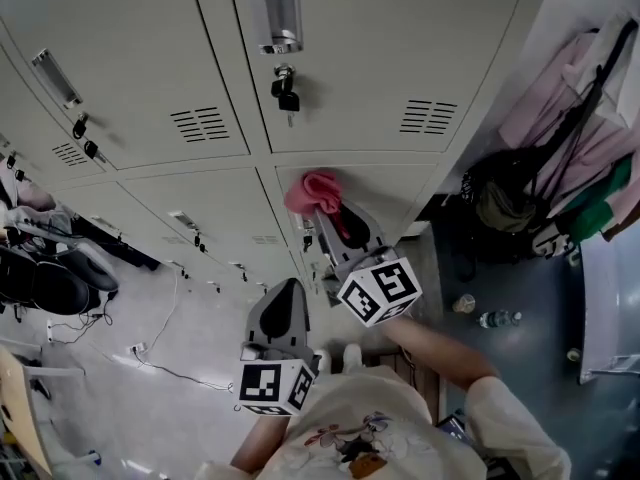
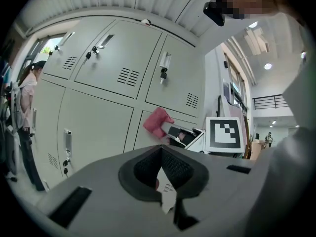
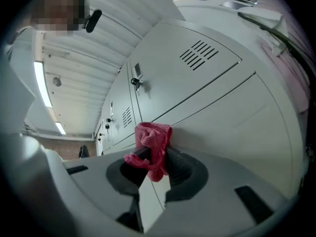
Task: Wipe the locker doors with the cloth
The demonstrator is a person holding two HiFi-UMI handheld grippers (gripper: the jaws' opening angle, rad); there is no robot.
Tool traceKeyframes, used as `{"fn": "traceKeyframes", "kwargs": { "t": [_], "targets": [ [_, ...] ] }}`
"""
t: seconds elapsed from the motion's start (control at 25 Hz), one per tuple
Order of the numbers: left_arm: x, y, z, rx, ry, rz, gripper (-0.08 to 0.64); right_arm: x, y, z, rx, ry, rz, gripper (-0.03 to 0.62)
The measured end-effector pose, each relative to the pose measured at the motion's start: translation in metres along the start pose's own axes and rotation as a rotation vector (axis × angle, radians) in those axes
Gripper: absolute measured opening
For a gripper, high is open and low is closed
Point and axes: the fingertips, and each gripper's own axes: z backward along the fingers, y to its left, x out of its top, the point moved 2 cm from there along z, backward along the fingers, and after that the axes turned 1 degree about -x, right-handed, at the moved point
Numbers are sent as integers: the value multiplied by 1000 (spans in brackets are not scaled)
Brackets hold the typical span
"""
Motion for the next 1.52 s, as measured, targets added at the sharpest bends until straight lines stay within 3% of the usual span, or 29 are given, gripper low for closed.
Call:
{"fn": "traceKeyframes", "kwargs": {
  "t": [0.28,0.52,1.08,1.52],
  "targets": [
    [3,21,19,88,-11,-3,5,-5,12,-23,-77,-105,-118,83],
    [8,28,26,126,-26,-1,6,-9,3,-27,-154,-131,-193,83],
    [10,26,24,121,-31,1,6,-28,-4,-24,-255,-162,-437,83],
    [3,32,24,115,-24,22,6,-60,-15,-18,-323,-127,-483,83]
  ]
}}
